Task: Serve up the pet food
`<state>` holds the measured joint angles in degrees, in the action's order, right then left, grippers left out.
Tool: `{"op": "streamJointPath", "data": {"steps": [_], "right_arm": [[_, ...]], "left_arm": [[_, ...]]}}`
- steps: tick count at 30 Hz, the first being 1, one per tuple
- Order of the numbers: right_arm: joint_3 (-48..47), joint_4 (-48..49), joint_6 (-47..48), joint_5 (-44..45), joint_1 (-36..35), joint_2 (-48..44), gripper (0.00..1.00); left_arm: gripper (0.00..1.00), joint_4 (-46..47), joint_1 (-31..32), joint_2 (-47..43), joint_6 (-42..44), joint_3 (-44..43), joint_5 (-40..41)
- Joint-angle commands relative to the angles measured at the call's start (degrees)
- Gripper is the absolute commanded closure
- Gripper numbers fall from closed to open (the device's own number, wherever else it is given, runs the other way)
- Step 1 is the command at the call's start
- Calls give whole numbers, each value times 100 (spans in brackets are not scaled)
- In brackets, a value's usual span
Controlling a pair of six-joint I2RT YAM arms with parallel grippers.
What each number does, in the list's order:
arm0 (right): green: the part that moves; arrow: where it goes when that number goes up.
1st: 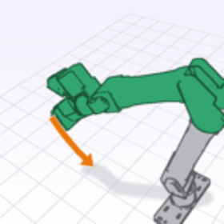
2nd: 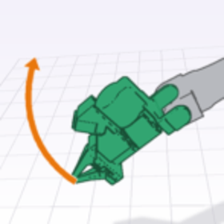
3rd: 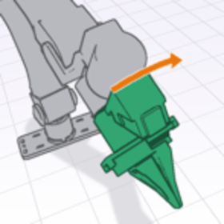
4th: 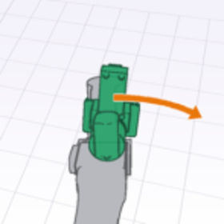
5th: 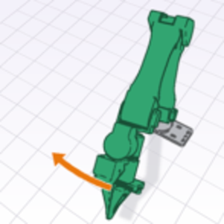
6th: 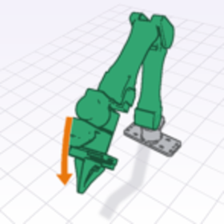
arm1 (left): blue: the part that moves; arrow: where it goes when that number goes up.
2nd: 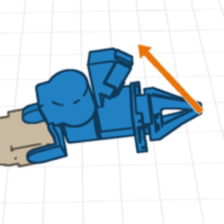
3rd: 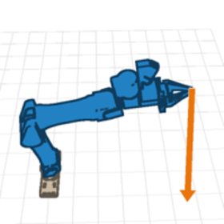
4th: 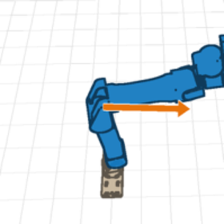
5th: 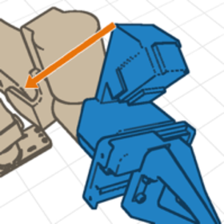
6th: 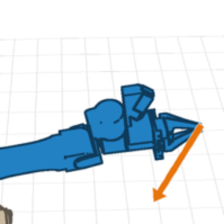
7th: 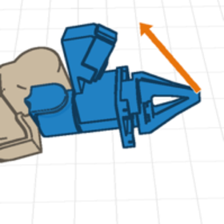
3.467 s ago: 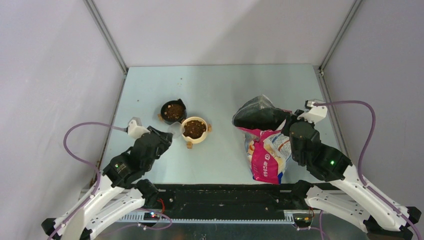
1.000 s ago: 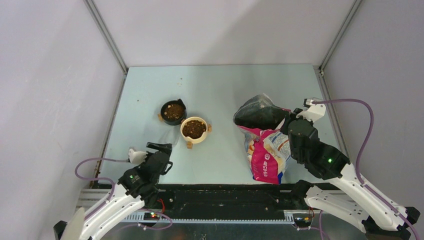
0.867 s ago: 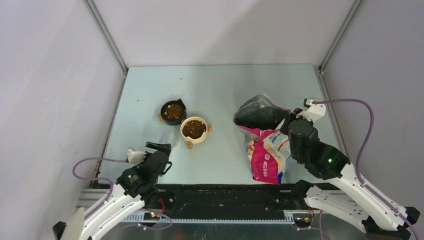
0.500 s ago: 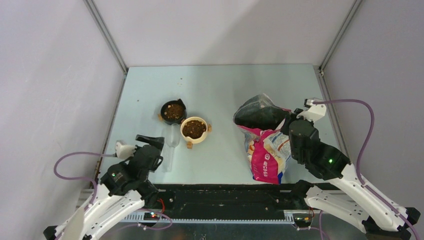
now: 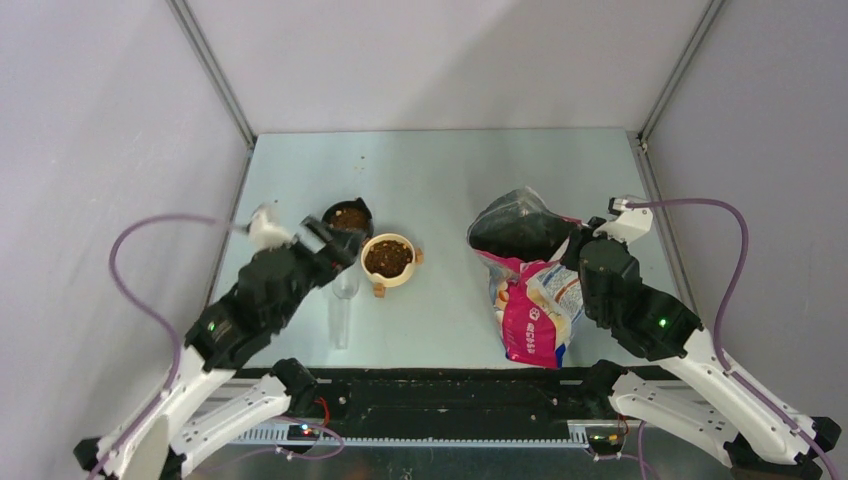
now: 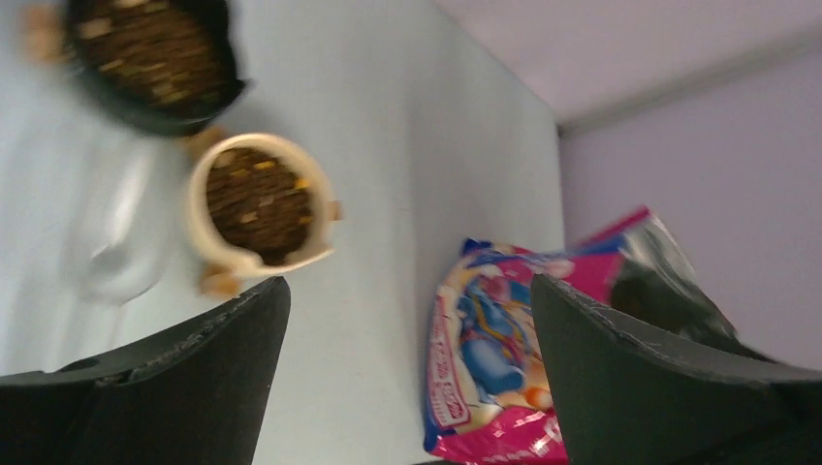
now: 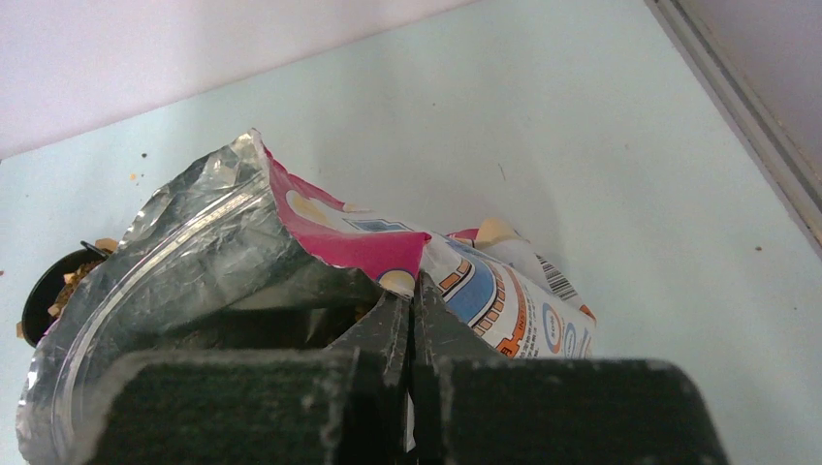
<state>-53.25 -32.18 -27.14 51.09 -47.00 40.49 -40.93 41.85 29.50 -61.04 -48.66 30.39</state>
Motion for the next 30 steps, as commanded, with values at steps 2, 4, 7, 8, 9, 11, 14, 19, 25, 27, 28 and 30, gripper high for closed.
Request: {"op": "streamJointPath", "data": {"steps": [2, 4, 7, 8, 9, 11, 14, 19, 25, 27, 28, 30], "right_arm": [[-27, 275, 15, -435, 25, -9, 100], [-23, 282, 33, -527, 26, -25, 100], [-27, 277, -3, -649, 27, -59, 100], [-27, 264, -12, -696, 30, -65, 100], [-27, 256, -11, -718, 31, -71, 100], [-27, 236, -30, -719, 32, -90, 100], [-27, 245, -49, -729, 34, -119, 100], [-25, 243, -13, -812, 34, -116, 100], [-27, 427, 140, -916, 49, 116, 100], [-27, 685, 407, -1140, 63, 285, 100], [-27, 801, 475, -1235, 70, 392, 100], [-27, 1257, 792, -1513, 81, 596, 100]], "left_arm": [[1, 1744, -15, 1938, 2254, -1621, -2268], [1, 1848, -13, 3128, 2695, -2244, -3469], [1, 1733, 0, 4318, 3184, -3179, -4707], [1, 1617, 4, 4879, 3370, -3603, -5278], [1, 1493, 27, 5166, 3418, -4034, -5494], [3, 1022, 145, 5894, 3698, -4641, -5840], [6, 561, 363, 6694, 3963, -5139, -5852], [55, 505, 526, 7196, 3792, -5377, -5619], [100, 483, 707, 6796, 3504, -4990, -4707], [100, 635, 905, 6379, 3279, -4593, -4183], [100, 838, 1113, 6223, 3158, -4237, -3637], [100, 1258, 1534, 5674, 2677, -3637, -2711]]}}
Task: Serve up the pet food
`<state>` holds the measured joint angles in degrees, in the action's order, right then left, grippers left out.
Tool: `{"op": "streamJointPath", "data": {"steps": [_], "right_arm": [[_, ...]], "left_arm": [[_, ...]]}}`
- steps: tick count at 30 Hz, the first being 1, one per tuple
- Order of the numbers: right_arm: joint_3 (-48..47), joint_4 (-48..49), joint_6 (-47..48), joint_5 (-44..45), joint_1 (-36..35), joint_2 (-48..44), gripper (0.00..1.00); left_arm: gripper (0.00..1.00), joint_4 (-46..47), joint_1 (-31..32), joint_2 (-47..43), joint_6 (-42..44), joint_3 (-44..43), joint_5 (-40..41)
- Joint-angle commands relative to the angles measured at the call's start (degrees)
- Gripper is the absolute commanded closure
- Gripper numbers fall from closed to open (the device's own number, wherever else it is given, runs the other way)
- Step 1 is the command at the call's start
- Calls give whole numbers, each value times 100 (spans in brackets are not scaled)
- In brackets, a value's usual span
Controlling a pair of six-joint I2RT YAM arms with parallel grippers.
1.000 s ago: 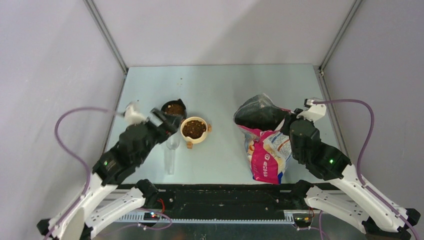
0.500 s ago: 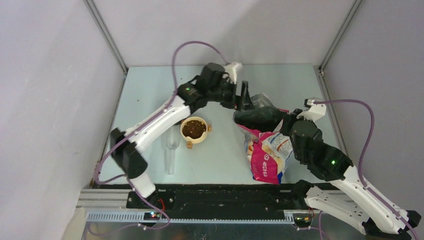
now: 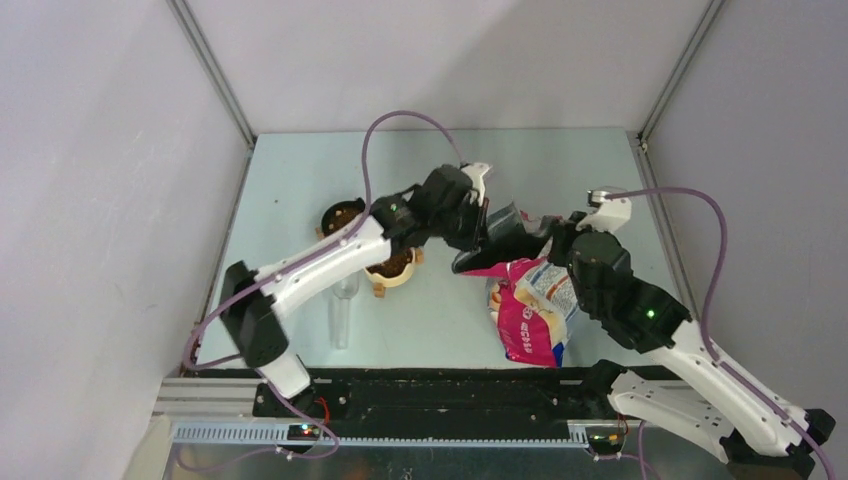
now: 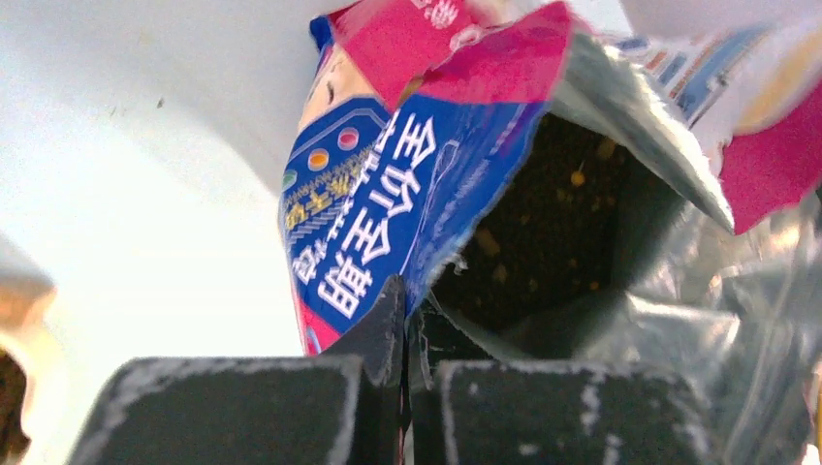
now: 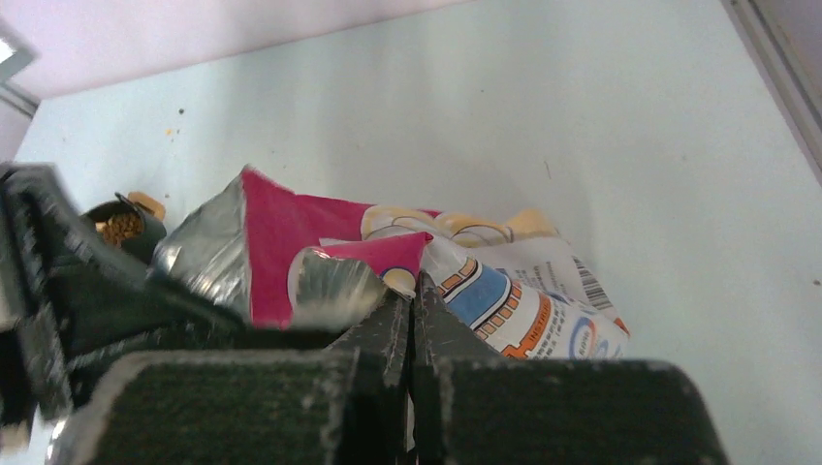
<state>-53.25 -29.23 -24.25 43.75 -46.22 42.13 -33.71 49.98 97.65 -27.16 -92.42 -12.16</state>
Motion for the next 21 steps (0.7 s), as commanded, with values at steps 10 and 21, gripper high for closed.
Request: {"op": "streamJointPath", "data": {"steps": [10, 21], "right_arm": [[-242, 3760, 1457, -4894, 560, 1723, 100], [-1178, 1885, 2201, -5027, 631, 1729, 59]], "left_arm": [[100, 2957, 2001, -2949, -2495, 2917, 3291], [100, 3173, 2080, -2221, -2822, 2379, 4516]]}}
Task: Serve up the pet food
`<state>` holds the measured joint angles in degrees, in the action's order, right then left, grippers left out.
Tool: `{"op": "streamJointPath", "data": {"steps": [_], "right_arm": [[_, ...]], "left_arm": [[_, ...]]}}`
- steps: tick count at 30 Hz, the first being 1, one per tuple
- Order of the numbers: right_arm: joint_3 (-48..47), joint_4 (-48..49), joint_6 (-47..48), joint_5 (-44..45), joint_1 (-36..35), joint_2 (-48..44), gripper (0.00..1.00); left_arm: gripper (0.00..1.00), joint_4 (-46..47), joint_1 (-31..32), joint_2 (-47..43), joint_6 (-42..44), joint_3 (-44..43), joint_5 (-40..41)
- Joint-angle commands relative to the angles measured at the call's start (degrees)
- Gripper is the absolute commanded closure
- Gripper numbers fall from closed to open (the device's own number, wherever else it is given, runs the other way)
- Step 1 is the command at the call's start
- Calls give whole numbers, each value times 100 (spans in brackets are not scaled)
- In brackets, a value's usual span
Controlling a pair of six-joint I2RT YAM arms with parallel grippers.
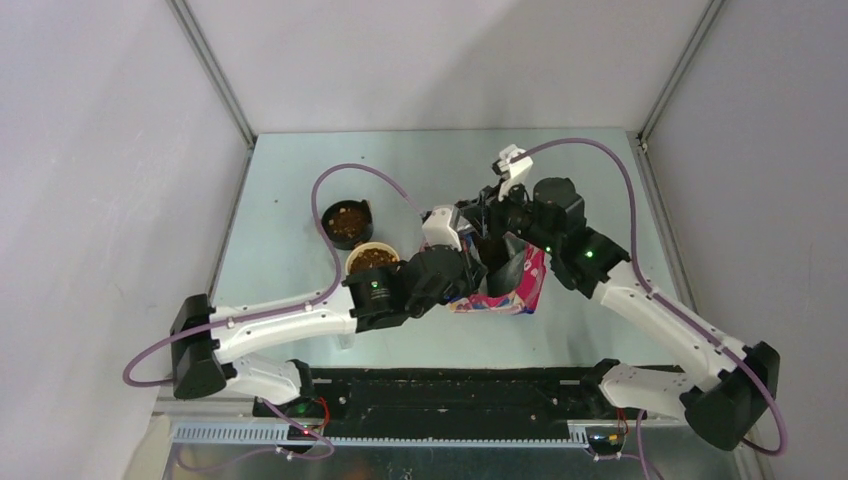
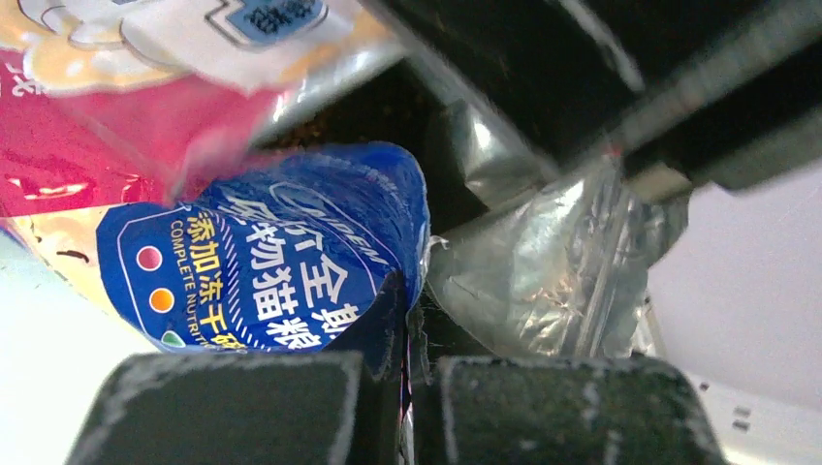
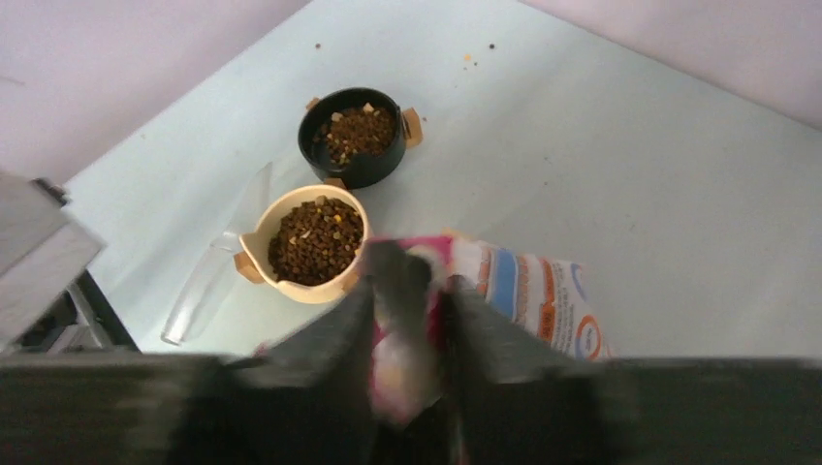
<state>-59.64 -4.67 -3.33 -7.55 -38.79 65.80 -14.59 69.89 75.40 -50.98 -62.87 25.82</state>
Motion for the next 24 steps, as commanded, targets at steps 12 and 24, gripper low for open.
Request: {"op": "streamJointPath", "data": {"steps": [12, 24], "right_arm": [[589, -1765, -785, 2069, -95, -3154, 7], [2781, -489, 166, 1914, -88, -4532, 7]], "left_arm": [[99, 1077, 76, -302, -280, -520, 1464], [98, 761, 43, -273, -396, -612, 1768]]}}
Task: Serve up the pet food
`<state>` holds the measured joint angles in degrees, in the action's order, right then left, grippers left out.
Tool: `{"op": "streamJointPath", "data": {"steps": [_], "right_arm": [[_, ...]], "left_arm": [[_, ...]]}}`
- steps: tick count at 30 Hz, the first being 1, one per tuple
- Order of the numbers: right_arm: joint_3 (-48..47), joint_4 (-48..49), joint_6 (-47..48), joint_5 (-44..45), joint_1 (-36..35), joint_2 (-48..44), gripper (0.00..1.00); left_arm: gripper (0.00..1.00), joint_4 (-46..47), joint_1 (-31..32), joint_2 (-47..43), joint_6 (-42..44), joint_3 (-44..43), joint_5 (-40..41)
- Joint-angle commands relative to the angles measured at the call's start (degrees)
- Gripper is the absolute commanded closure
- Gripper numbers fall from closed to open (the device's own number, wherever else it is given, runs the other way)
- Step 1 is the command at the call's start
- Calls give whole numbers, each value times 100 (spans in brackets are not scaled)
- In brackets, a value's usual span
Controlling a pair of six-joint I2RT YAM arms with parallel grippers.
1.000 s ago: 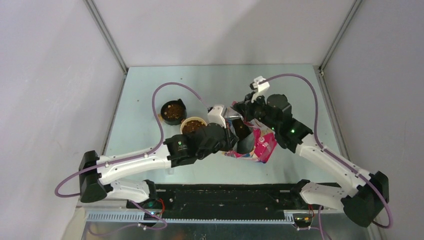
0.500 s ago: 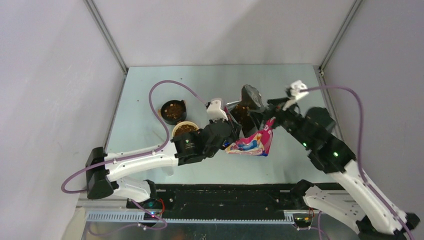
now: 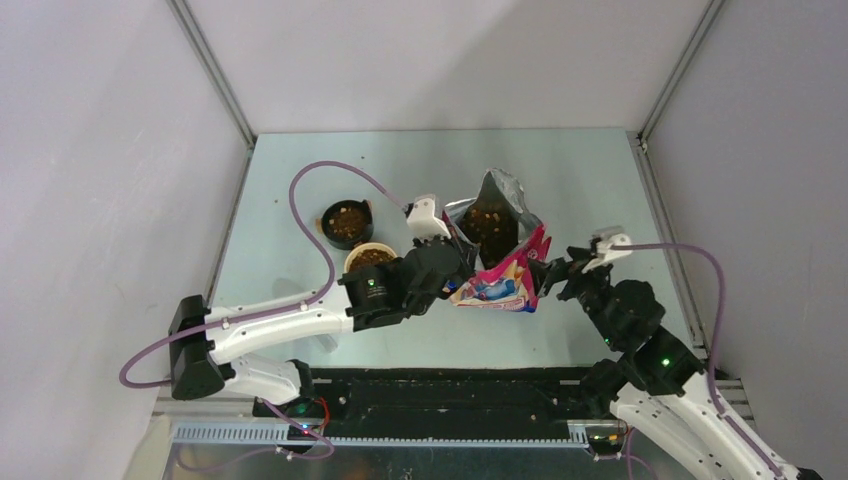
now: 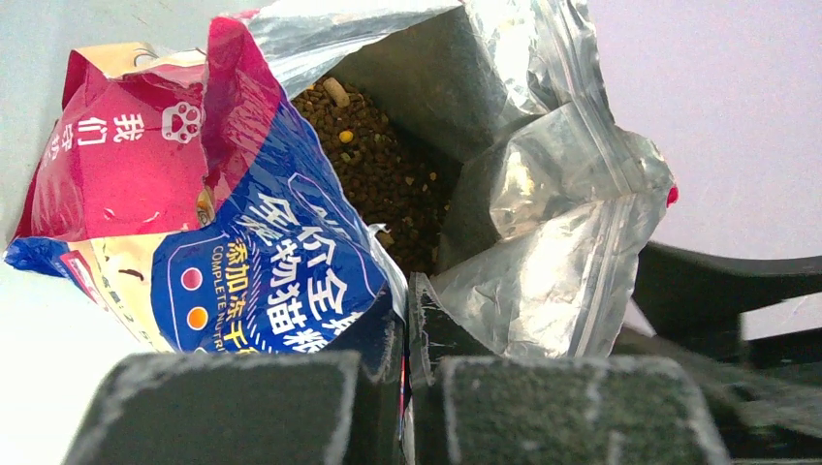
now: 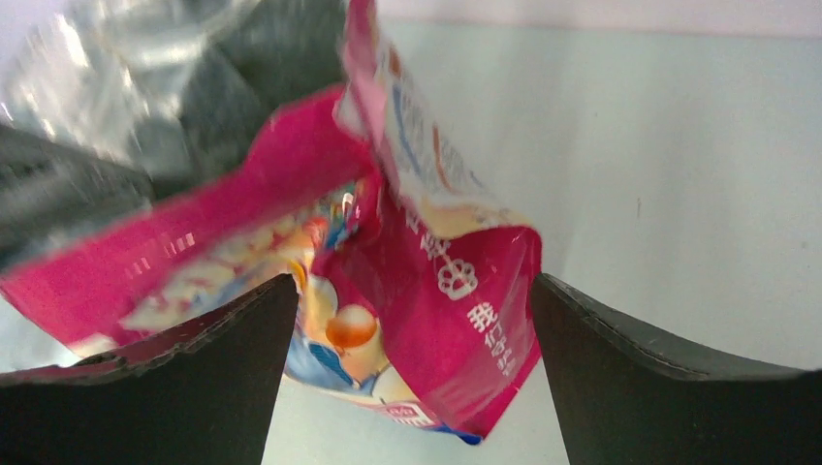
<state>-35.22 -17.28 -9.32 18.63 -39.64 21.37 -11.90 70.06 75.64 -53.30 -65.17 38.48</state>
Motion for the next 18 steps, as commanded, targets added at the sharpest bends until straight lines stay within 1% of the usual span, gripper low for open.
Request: {"op": "streamJointPath", "data": {"steps": [1, 3, 4, 6, 8, 9, 11, 12, 13, 14, 15, 16, 17, 18], "right_arm": [[371, 898, 1165, -1152, -6, -80, 7], [414, 1029, 1675, -1510, -1, -17, 8], [418, 1088, 1818, -1541, 4, 46, 9], [415, 1382, 2135, -1343, 33, 165, 9], [357, 1417, 2268, -1316, 149, 276, 8], [331, 1395, 2290, -1456, 206, 309, 8], [297, 1383, 2320, -2037, 420, 403, 9], [264, 1360, 2334, -2509, 588, 500, 9], [241, 1329, 2361, -2718, 672, 634, 10], [168, 1250, 2349, -3066, 869, 690, 11], [87, 1221, 2330, -3181, 1063, 833, 14], [55, 1219, 2251, -3368, 1164, 904, 16], [12, 1258, 2194, -3442, 1392, 1034, 22], [1, 1406, 2036, -3633, 1500, 1088, 27]], "left_arm": [[98, 468, 25, -302, -148, -411, 511], [97, 357, 29, -315, -91, -470, 526], [95, 301, 24, -318, -61, -483, 524], [92, 185, 18, -325, 61, -537, 511], [91, -51, -24, -325, 159, -611, 440], [91, -111, -48, -332, 275, -649, 370], [85, -195, -125, -361, 507, -663, 58], [78, -202, -166, -393, 607, -664, -204], [74, -214, -180, -405, 825, -673, -414], [65, -308, -193, -446, 1015, -701, -479], [58, -350, -194, -467, 1133, -713, -567], [34, -467, -201, -527, 1367, -727, -590], [23, -535, -202, -565, 1481, -731, -577], [4, -628, -214, -657, 1786, -716, -578]]}}
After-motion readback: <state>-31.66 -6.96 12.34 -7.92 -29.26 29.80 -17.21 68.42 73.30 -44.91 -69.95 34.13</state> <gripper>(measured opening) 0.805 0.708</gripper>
